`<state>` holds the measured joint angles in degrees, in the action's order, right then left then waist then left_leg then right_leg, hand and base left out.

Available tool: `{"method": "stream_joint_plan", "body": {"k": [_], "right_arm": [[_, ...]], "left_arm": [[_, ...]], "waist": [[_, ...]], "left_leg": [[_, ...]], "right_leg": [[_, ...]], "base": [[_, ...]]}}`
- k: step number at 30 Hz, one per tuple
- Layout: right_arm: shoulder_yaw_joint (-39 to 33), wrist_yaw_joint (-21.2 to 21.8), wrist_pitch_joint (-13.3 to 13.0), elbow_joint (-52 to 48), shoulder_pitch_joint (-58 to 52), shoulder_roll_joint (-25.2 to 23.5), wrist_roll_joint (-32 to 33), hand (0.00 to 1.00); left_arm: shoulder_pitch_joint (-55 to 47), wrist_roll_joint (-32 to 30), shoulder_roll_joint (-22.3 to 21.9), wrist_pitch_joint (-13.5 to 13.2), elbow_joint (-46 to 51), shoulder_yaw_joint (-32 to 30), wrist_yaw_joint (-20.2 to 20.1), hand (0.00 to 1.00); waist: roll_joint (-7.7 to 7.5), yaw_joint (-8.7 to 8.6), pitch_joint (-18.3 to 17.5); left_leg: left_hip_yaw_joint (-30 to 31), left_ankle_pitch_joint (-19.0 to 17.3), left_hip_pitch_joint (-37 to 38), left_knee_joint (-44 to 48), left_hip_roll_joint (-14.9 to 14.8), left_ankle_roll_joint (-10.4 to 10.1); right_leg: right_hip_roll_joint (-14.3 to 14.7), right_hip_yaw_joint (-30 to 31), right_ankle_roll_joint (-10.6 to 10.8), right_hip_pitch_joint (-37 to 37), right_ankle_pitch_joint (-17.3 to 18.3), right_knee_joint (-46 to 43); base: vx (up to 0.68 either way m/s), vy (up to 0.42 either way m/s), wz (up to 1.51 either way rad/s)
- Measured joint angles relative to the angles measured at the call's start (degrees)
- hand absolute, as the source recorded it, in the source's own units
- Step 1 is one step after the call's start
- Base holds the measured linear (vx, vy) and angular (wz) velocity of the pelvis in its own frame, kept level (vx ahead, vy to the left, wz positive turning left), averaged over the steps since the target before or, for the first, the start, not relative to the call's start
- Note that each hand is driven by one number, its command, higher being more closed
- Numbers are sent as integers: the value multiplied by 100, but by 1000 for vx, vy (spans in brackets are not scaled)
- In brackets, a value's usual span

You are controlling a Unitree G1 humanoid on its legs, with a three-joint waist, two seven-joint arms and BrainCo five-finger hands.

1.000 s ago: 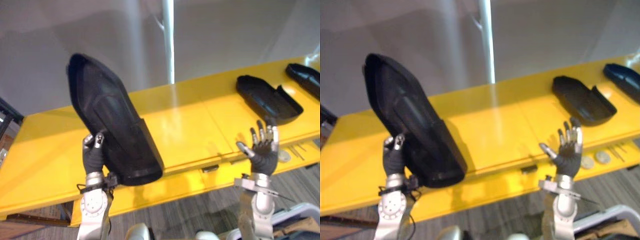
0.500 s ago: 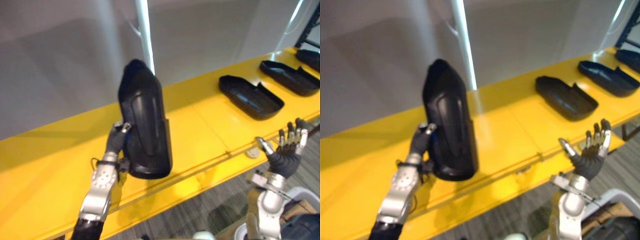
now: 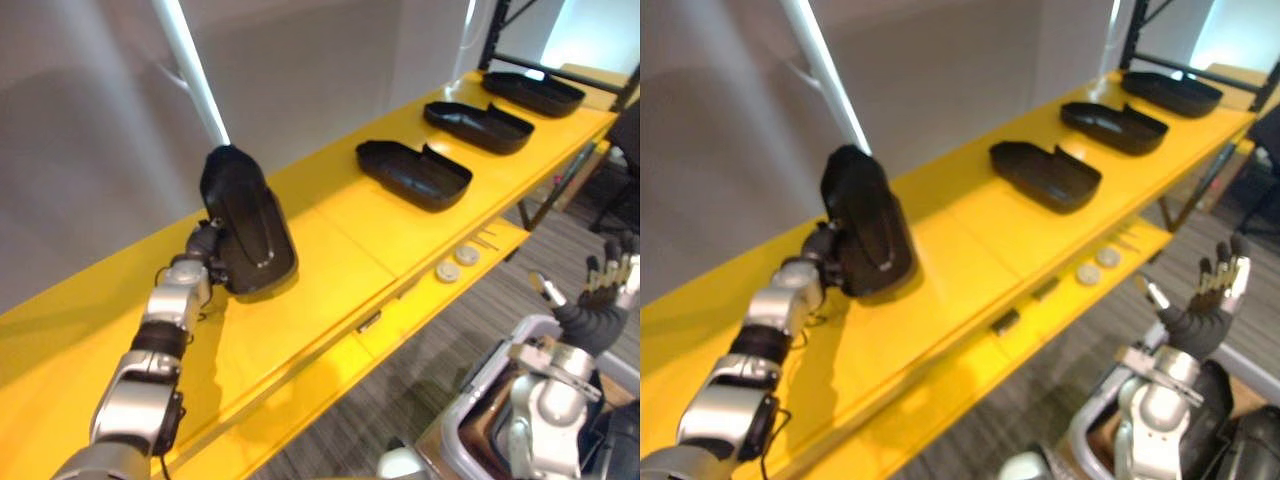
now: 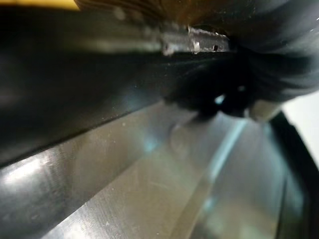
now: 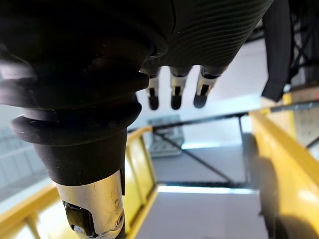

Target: Walk over and take plastic housings, then place them on the shelf

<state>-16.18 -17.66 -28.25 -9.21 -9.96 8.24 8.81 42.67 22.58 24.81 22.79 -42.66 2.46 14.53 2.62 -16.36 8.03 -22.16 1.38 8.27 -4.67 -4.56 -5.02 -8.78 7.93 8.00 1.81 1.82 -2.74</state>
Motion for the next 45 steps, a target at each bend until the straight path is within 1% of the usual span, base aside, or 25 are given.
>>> {"method": "stream_joint_plan", "body": {"k": [1, 2, 3, 5, 8, 10, 11, 13, 17, 20, 23, 24, 28, 30, 33, 35, 37, 39, 40, 42, 44, 45], "right_arm": [[16, 42, 0, 0, -20, 0, 19, 0], [21, 51, 0, -1, -36, 0, 51, 0], [39, 55, 0, -3, -72, 0, 141, 0], [65, 71, 0, -4, -109, 0, 171, 0], [162, 155, 3, -30, -108, 0, 190, 0], [271, 193, 51, -66, -108, -3, 285, 0], [325, 240, 122, -68, -108, -4, 293, 0], [400, 274, 179, -88, -104, -4, 391, 0], [424, 274, 196, -111, -85, -6, 398, 0], [555, 265, 195, -113, -11, -5, 397, 0], [620, 262, 193, -112, 28, -5, 398, 0], [630, 262, 193, -109, 30, -5, 398, 0], [644, 263, 180, -80, 168, -4, 398, 0], [650, 266, 168, -18, 191, -2, 398, 0], [652, 276, 168, 123, 249, 1, 448, 0], [654, 288, 168, 125, 258, 7, 522, 0], [654, 343, 168, 127, 259, 37, 527, 0], [663, 428, 168, 131, 260, 88, 623, 0], [663, 441, 167, 132, 261, 91, 622, 0], [668, 516, 156, 138, 260, 91, 622, 0], [668, 535, 116, 151, 260, 91, 628, 0], [668, 572, 43, 160, 263, 91, 644, 0]], "left_arm": [[55, 14, -1, 140, -99, -2, 157, 100], [86, 15, -9, 199, -169, -1, 218, 100], [117, 14, -18, 328, -252, -7, 309, 100], [117, 77, -46, 454, -425, -23, 422, 100], [115, 221, -68, 612, -633, -24, 555, 100], [113, 221, -112, 652, -649, -93, 646, 100], [111, 220, -188, 675, -650, -226, 718, 100], [111, 203, -254, 694, -649, -250, 775, 100], [111, 101, -330, 783, -627, -226, 761, 100], [111, -93, -391, 817, -619, -109, 669, 100], [116, -121, -482, 807, -549, 38, 657, 100], [117, -134, -526, 794, -522, 125, 654, 0], [117, -127, -610, 803, -510, 288, 595, 0], [117, -127, -644, 812, -512, 312, 473, 0], [116, -177, -658, 811, -519, 356, 247, 0], [115, -177, -662, 788, -521, 419, 232, 0], [103, -241, -663, 729, -524, 481, 192, 0], [43, -249, -661, 538, -524, 513, 101, 0], [24, -246, -660, 486, -520, 513, 69, 0], [-17, -245, -646, 338, -442, 572, -148, 0], [-57, -208, -642, 303, -300, 671, -288, 0], [-185, -20, -640, 176, -59, 756, -371, 0]], "waist": [[11, -36, 6], [14, -48, 8], [15, -87, 9], [18, -130, 11], [15, -151, 30], [4, -152, 76], [0, -150, 85], [1, -148, 84], [2, -147, 84], [2, -144, 83], [9, -127, 79], [9, -104, 79], [9, -63, 78], [10, -19, 77], [10, -4, 77], [7, -1, 76], [6, 4, 77], [6, 12, 75], [6, 16, 74], [3, 46, 70], [0, 80, 64], [0, 116, 39]], "left_leg": [[-39, 0, 16, 0, 1, 0], [-47, 0, 24, 0, 1, 0], [-48, 0, 27, 0, 0, 0], [-48, -1, 25, -1, -13, -1], [-50, -9, 17, -2, -24, -12], [-51, -9, 15, -3, -21, -11], [-50, -8, 10, -12, -20, -12], [-47, -7, 10, -25, -18, -12], [-23, -1, 31, -27, -22, -17], [27, 4, 23, -27, -21, -19], [120, 30, -22, -28, -17, -16], [139, 43, -28, -28, -21, -16], [289, 85, -32, -34, -36, -20], [310, 100, -29, -35, -46, -21], [370, 121, -34, -38, -46, -18], [390, 127, -34, -38, -47, -17], [396, 131, -36, -39, -47, -16], [403, 133, -39, -40, -47, -17], [406, 134, -41, -40, -47, -19], [424, 142, -58, -40, -46, -18], [438, 151, -86, -40, -45, -16], [457, 167, -141, -39, -47, -14]], "right_leg": [[1, 22, -3, -10, -3, 0], [2, 33, -5, -11, -5, 0], [2, 37, -5, -9, -5, 0], [5, 37, -10, -12, -9, 0], [5, 40, -7, -31, -23, 0], [0, 43, -8, -34, -40, 5], [-2, 43, -9, -34, -52, 14], [-5, 42, -10, -28, -57, 18], [-4, 13, -9, 25, -58, 37], [-9, -11, -10, 40, -58, 38], [-22, -105, -11, 54, -57, 38], [-21, -144, -13, 73, -56, 38], [-17, -264, -24, 149, -49, 45], [-11, -289, -30, 169, -45, 43], [-13, -320, -36, 196, -41, 42], [-13, -330, -37, 208, -40, 42], [-14, -331, -37, 208, -39, 42], [-14, -337, -35, 209, -40, 42], [-14, -340, -35, 209, -40, 42], [-17, -362, -33, 209, -41, 42], [-21, -412, -31, 204, -42, 45], [-24, -459, -30, 173, -43, 46]], "base": [[-4, -17, -13], [-12, -22, -11], [-20, -23, -4], [-36, -31, 0], [-44, -26, -1], [-59, -31, -2], [-48, -29, 0], [-21, -14, 0], [-3, -13, 2], [-11, -25, 5], [-21, -27, 16], [-24, -33, 15], [-24, -29, 15], [-24, -21, 7], [-18, -18, 8], [-12, -12, 4], [0, 0, 0], [0, 0, 0], [0, 0, 0], [0, -10, 4], [-1, -11, 10], [4, -15, 12]]}}
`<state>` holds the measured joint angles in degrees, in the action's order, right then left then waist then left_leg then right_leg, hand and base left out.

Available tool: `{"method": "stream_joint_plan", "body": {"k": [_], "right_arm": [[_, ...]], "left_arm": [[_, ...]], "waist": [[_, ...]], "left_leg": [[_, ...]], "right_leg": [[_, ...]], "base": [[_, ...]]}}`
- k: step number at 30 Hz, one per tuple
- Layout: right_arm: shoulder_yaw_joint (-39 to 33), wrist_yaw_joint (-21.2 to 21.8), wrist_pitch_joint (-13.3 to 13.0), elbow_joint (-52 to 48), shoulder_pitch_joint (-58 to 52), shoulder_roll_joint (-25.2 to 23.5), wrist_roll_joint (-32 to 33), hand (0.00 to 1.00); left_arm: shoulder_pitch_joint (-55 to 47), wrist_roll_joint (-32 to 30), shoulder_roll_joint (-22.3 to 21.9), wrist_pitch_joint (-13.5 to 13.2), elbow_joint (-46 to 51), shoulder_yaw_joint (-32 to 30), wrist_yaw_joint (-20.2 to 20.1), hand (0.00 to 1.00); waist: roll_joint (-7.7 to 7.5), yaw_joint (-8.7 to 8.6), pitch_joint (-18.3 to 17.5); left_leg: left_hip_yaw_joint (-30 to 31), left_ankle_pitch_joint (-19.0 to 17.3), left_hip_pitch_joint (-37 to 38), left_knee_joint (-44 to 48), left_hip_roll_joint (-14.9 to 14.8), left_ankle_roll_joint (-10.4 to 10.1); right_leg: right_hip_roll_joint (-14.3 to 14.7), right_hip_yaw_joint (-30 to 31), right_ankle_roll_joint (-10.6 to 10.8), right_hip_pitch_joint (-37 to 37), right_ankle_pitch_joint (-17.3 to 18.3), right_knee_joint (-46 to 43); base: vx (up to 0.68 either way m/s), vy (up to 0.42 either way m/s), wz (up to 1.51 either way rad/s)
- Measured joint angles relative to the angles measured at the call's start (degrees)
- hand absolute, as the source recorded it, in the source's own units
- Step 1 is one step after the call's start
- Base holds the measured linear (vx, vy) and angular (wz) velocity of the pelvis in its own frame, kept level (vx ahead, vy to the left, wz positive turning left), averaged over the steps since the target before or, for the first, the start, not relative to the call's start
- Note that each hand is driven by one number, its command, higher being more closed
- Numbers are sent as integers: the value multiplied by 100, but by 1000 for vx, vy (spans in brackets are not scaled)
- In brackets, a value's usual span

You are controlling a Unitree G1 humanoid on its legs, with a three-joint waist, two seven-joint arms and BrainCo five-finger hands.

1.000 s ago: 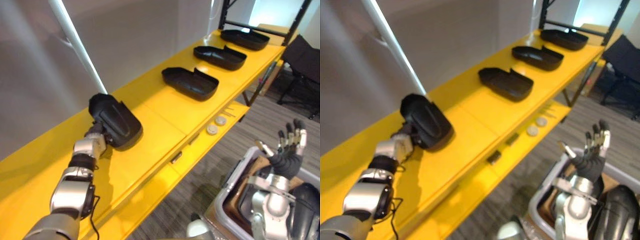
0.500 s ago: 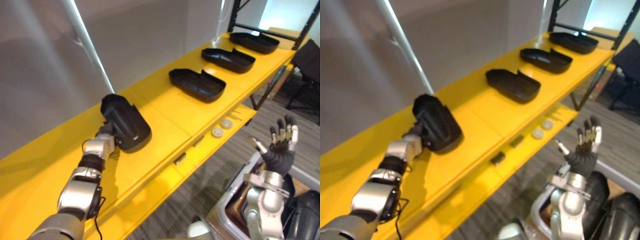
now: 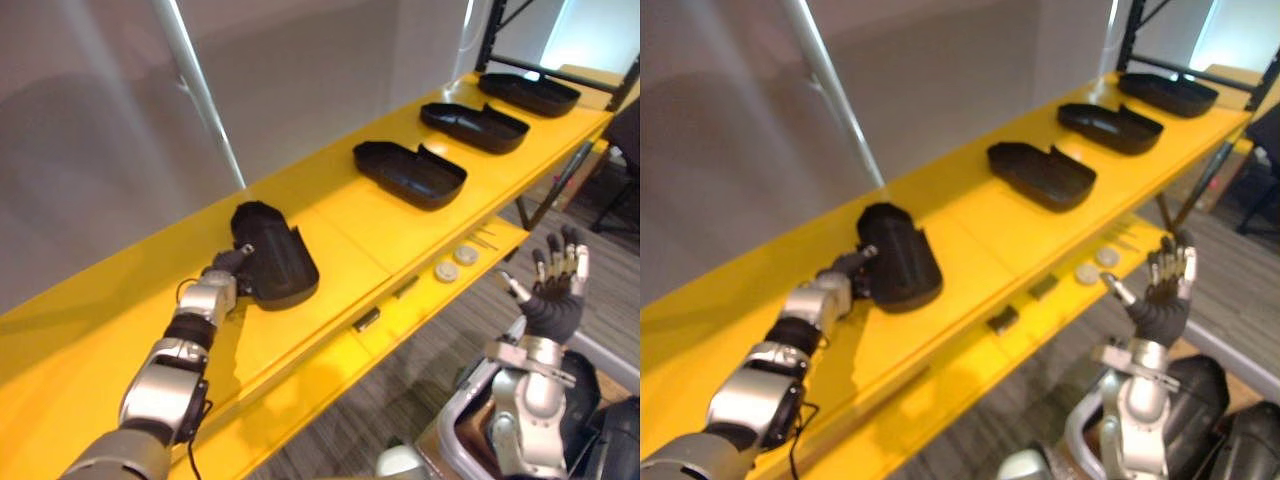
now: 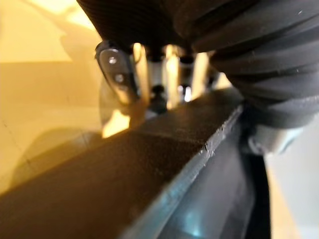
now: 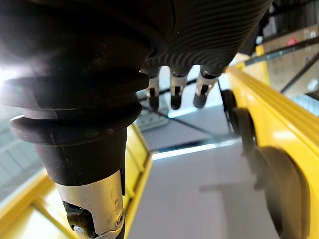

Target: Walk over and take plastic housings, then place them on the shelf

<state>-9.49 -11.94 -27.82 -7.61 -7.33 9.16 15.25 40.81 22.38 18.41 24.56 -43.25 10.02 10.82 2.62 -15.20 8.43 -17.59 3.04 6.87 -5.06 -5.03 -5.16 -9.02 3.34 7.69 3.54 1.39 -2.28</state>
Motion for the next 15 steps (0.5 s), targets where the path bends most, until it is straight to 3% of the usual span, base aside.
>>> {"method": "stream_joint_plan", "body": {"k": [6, 9, 15], "right_arm": [[86, 216, -114, 29, 74, 1, 125, 0], [117, 197, -114, 26, 78, 3, -1, 0], [112, 184, -103, -235, -26, -12, -44, 0]], "left_arm": [[-844, 900, 62, -496, 1328, -118, -218, 0], [-1626, 1152, 190, -782, 2875, -531, -613, 0], [-3693, 1592, -75, -1448, 6029, -1414, -801, 0]], "waist": [[-17, 153, -21], [4, 286, -38], [141, 602, -199]], "left_leg": [[184, 44, -67, 9, 12, -16], [303, 82, -122, 11, -4, -26], [590, 137, -201, 7, 9, -18]], "right_leg": [[15, -179, -3, 41, 1, 5], [25, -321, -13, 64, 9, 3], [8, -610, -27, 174, 38, 29]], "base": [[8, -11, 14], [-9, -11, 20], [-22, -2, 23]]}}
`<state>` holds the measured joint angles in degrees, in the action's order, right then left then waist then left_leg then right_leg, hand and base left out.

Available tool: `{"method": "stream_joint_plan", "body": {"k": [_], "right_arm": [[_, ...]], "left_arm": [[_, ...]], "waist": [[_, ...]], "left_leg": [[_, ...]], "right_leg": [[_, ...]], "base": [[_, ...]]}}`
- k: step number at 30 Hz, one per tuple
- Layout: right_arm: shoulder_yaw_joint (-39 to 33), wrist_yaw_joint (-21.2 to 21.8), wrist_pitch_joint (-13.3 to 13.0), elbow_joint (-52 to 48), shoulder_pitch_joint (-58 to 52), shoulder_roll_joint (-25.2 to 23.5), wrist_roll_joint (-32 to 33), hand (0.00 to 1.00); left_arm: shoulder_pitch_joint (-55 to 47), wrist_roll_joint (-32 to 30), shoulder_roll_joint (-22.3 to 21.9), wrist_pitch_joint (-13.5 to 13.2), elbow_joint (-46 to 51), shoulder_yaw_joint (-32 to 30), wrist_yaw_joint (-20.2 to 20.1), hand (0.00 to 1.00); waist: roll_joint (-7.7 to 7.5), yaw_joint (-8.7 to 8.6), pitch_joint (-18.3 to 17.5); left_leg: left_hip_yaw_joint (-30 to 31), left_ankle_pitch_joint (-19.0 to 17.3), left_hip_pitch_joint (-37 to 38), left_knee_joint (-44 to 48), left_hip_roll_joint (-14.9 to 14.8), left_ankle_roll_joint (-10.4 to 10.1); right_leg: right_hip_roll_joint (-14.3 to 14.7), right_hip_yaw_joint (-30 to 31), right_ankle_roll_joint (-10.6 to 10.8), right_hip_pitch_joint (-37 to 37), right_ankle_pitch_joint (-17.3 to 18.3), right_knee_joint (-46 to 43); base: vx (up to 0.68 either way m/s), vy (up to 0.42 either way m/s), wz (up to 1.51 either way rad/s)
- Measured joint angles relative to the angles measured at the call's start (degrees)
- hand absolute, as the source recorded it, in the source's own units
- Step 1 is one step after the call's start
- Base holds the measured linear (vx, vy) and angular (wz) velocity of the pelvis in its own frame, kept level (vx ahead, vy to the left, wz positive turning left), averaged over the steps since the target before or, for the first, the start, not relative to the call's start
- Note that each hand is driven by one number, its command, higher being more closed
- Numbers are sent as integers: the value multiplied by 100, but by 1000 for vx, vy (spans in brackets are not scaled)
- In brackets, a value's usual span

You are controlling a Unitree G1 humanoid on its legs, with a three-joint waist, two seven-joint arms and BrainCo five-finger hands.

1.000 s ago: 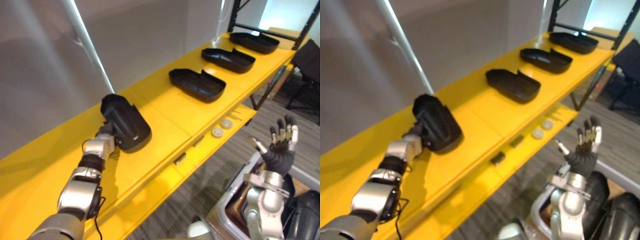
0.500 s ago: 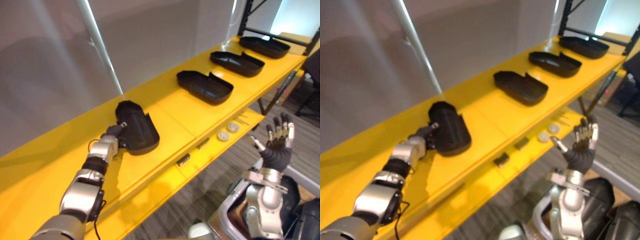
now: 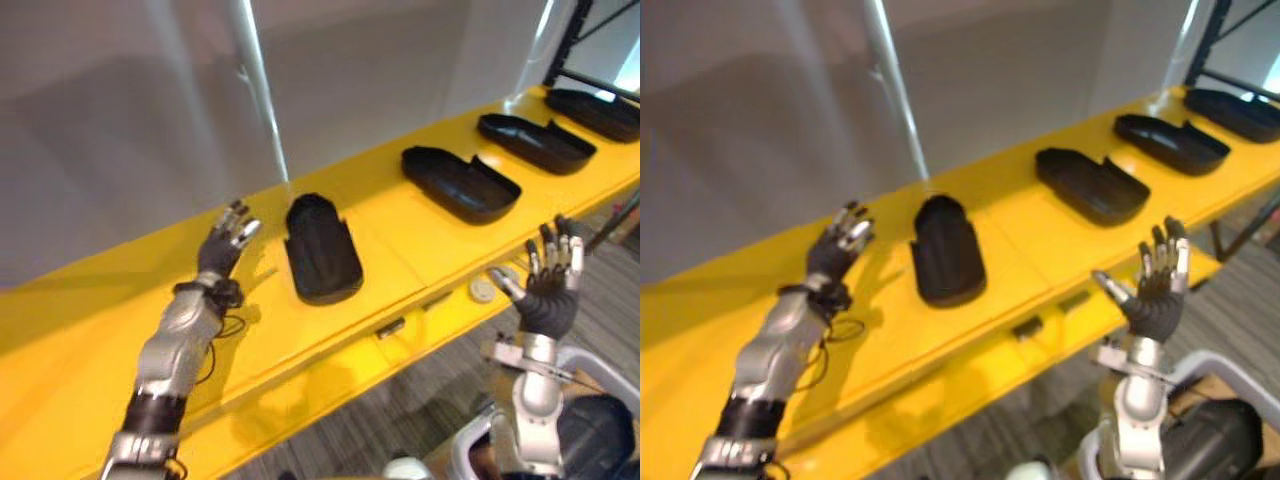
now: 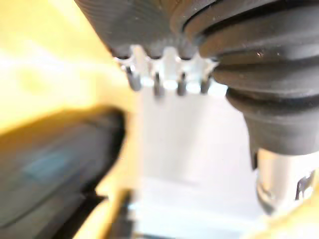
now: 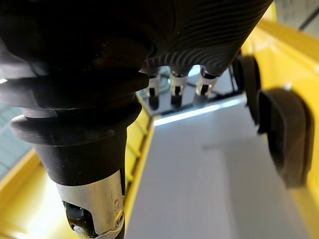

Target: Walk over and take plastic housings, then place them on the shelf

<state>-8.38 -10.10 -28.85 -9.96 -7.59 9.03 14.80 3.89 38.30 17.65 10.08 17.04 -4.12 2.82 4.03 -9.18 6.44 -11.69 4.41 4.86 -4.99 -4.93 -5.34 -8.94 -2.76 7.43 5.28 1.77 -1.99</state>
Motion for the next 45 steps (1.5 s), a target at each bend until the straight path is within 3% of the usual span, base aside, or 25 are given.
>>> {"method": "stream_joint_plan", "body": {"k": [4, 6, 7, 8, 14, 18, 21, 25, 27, 29, 33, 35, 37, 40, 41, 42, 44, 45], "right_arm": [[-29, -5, 48, -295, -163, -131, -72, 0], [-11, -2, 50, -351, -177, -250, -201, 0], [0, -3, 52, -352, -203, -304, -221, 0], [10, -367, 278, -542, -291, -469, -442, 0], [26, -355, 284, -523, -315, -494, -437, 0], [171, -175, 344, -365, -361, -515, -426, 0], [169, 59, 446, -213, -369, -518, -328, 0], [121, 206, 404, -167, -328, -460, -205, 0], [220, 253, 378, -52, -76, -335, -212, 0], [389, 248, 376, 86, 222, -294, -211, 0], [987, 201, 272, 437, 947, -293, -219, 0], [1114, 215, 266, 447, 1078, -290, -210, 0], [1225, 269, 265, 468, 1203, -287, -198, 0], [1579, 258, 333, 512, 1404, -293, -18, 0], [1742, 239, 525, 621, 1514, -313, 24, 0], [1811, 235, 635, 685, 1558, -325, 28, 0], [2221, 131, 1067, 997, 1677, -352, 21, 0], [2317, 135, 1175, 1085, 1687, -375, 21, 0]], "left_arm": [[-1056, -39, -504, -694, 772, -350, -183, 0], [-1382, -244, -709, -1344, 1160, -439, -166, 0], [-1465, -555, -762, -1839, 1334, -454, -105, 0], [-1537, -2143, -1379, -3624, 1738, -870, 1203, 0], [-1546, -2203, -1407, -3619, 1729, -869, 1276, 0], [-1822, -2664, -1612, -3454, 1604, -889, 1852, 0], [-2065, -2987, -1846, -3096, 924, -1438, 2691, 0], [-2133, -3036, -1964, -2761, -802, -2917, 4432, 0], [-2188, -3037, -1965, -2777, -1674, -3421, 5301, 0], [-2260, -3041, -1966, -2796, -2054, -3580, 5716, 0], [-2308, -3006, -1971, -3152, -3308, -3799, 6414, 0], [-2306, -2936, -1999, -3232, -3725, -3787, 6369, 0], [-2301, -2734, -2022, -3281, -4181, -3751, 5993, 0], [-2301, -2058, -2028, -3166, -4894, -3373, 4643, 0], [-2304, -1887, -2027, -2967, -5142, -3118, 3937, 0], [-2300, -1811, -2025, -2828, -5268, -2975, 3555, 0], [-2299, -1580, -1971, -2357, -5811, -2146, 2256, 0], [-2297, -1570, -1970, -2263, -5937, -1988, 1990, 0]], "waist": [[24, 216, -62], [11, 290, -92], [-6, 364, -103], [-300, 526, 39], [-265, 527, 167], [-293, 538, 269], [-306, 551, 292], [-375, 711, 375], [-442, 946, 390], [-465, 1086, 385], [-480, 1204, 380], [-500, 1215, 368], [-514, 1214, 359], [-555, 1205, 334], [-567, 1208, 326], [-571, 1210, 324], [-573, 1241, 323], [-574, 1247, 322]], "left_leg": [[189, 8, -27, -3, -1, -11], [305, 12, -130, -4, 1, -15], [321, 23, -155, -3, -2, -14], [352, 67, -96, -1, 4, -21], [350, 71, -91, 0, 3, -20], [374, 72, -95, -3, 3, -20], [625, 109, -261, 0, 21, -40], [575, 173, -514, -2, -9, 62], [586, 267, -518, -7, 71, 101], [634, 256, -543, -8, 123, 112], [620, 274, -615, -9, 211, 137], [639, 282, -627, -9, 207, 142], [655, 341, -637, -9, 197, 133], [684, 369, -674, -12, 175, 115], [698, 378, -675, -13, 161, 110], [703, 381, -676, -13, 152, 108], [692, 348, -683, -13, 120, 107], [671, 346, -680, -14, 102, 104]], "right_leg": [[-2, -222, -38, 93, 89, 64], [-1, -363, -25, 92, 99, 89], [0, -395, -26, 88, 98, 92], [-8, -488, -50, 212, 102, 108], [-10, -480, -23, 183, 86, 40], [-10, -488, -21, 178, 94, -2], [-9, -725, -18, 196, 136, -34], [-72, -1570, 18, 441, 208, -17], [-163, -1880, 15, 607, 260, -55], [-216, -1974, -9, 653, 286, -59], [-271, -2140, -101, 685, 342, -58], [-263, -2212, -102, 691, 342, -57], [-250, -2245, -101, 697, 341, -58], [-221, -2262, -101, 678, 340, -58], [-209, -2266, -101, 676, 340, -72], [-205, -2263, -102, 672, 341, -81], [-186, -2229, -119, 660, 351, -79], [-183, -2222, -119, 651, 354, -77]], "base": [[-42, -12, 28], [-50, -9, 32], [-15, -6, 18], [-6, 0, 7], [0, 0, 0], [-1, 0, 2], [-11, -16, 41], [14, -16, 96], [59, 17, 80], [31, 19, 41], [2, 17, 22], [-3, -23, 4], [-9, -30, 5], [-18, -32, 5], [-22, -24, 3], [-34, -29, 1], [-50, -31, -3], [-46, -24, -10]]}}
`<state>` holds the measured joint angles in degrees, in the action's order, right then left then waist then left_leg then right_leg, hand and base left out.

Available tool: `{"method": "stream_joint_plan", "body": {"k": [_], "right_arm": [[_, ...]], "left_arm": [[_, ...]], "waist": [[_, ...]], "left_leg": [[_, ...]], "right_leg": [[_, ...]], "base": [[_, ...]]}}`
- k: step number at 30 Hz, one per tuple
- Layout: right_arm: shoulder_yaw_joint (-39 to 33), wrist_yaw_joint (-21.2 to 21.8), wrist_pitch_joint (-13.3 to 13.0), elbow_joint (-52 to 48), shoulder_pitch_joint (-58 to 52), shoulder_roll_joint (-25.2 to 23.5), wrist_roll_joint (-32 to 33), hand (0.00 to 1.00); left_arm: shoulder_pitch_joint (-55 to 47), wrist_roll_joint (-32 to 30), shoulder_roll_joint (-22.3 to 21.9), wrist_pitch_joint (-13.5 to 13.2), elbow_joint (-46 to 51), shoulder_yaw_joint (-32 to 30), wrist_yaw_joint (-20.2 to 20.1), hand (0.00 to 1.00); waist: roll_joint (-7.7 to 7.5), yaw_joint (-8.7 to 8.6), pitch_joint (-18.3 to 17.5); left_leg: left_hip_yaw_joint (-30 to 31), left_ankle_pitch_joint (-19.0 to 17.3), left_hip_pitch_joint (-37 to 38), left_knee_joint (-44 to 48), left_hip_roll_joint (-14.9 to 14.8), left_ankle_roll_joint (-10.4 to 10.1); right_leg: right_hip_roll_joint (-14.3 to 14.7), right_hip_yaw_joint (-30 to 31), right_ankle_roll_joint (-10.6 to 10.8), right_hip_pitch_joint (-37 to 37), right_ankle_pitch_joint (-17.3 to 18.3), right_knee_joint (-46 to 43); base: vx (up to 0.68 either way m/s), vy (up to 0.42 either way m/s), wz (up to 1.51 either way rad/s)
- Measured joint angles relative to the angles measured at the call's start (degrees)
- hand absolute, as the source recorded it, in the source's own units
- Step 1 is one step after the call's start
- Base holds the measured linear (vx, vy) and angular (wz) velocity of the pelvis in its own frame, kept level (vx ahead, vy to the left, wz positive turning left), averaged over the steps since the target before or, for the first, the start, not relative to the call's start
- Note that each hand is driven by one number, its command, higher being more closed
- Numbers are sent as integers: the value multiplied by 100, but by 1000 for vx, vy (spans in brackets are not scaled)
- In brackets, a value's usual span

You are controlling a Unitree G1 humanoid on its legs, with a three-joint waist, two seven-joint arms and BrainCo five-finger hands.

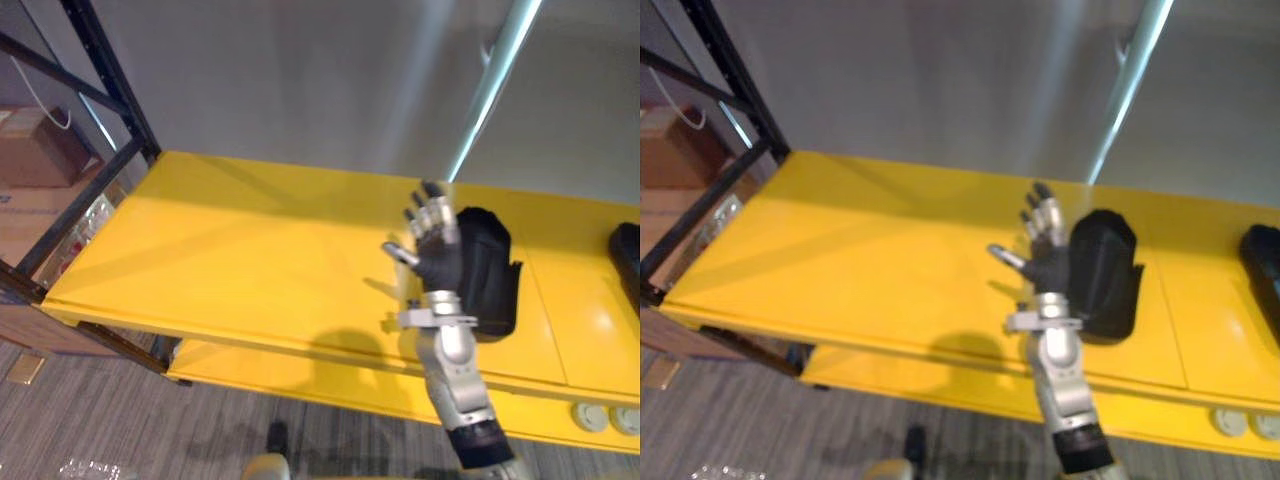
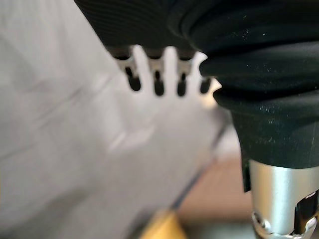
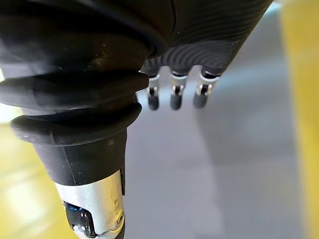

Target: Walk over and take plastic housings, then place them on the shelf

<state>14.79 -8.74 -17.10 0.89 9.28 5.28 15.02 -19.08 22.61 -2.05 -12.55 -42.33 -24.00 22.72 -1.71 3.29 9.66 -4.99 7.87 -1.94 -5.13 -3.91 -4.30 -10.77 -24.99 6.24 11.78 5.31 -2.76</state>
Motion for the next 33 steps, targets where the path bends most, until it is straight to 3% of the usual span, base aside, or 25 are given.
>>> {"method": "stream_joint_plan", "body": {"k": [2, 6, 9, 14, 26, 33], "right_arm": [[359, 23, 350, 378, -33, -117, 4, 0], [799, 239, 697, 497, -187, -175, 14, 0], [912, 225, 857, 614, -196, -253, 5, 0], [1089, 101, 1124, 719, -264, -286, -21, 0], [1142, -1272, 1120, 731, -313, -389, -921, 0], [860, -1637, 1118, 692, -479, -413, -1046, 0]], "left_arm": [[52, 131, 0, 310, -453, 308, -823, 0], [117, 456, 189, 508, -678, 715, -1449, 0], [182, 900, 285, 509, -721, 926, -1586, 0], [332, 908, 481, 490, -839, 1212, -1675, 0], [325, 1116, 722, 422, -843, 1762, -1686, 0], [324, 1116, 809, 430, -861, 1853, -1904, 0]], "waist": [[-10, 10, 10], [-19, 10, 15], [-51, -4, 34], [-157, -13, 86], [-187, -81, 66], [-213, -102, 61]], "left_leg": [[-69, -6, 77, 0, 13, 1], [-205, -15, 101, 0, -8, 6], [-307, -49, 119, 0, -2, 11], [-386, -118, 160, 0, 55, 0], [-494, -275, 384, -10, 41, -46], [-530, -298, 381, -9, 45, -41]], "right_leg": [[-12, 32, 33, 44, 42, 30], [-20, 110, 97, 28, 95, 25], [-48, 146, 99, 22, 95, 34], [-126, 163, 136, 44, 72, 31], [-160, 218, 132, 146, 70, -86], [-171, 224, 105, 156, 86, -83]], "base": [[-39, -19, -14], [-23, -19, -8], [21, -4, -9], [55, -5, -3], [14, -14, -4], [-16, -6, -2]]}}
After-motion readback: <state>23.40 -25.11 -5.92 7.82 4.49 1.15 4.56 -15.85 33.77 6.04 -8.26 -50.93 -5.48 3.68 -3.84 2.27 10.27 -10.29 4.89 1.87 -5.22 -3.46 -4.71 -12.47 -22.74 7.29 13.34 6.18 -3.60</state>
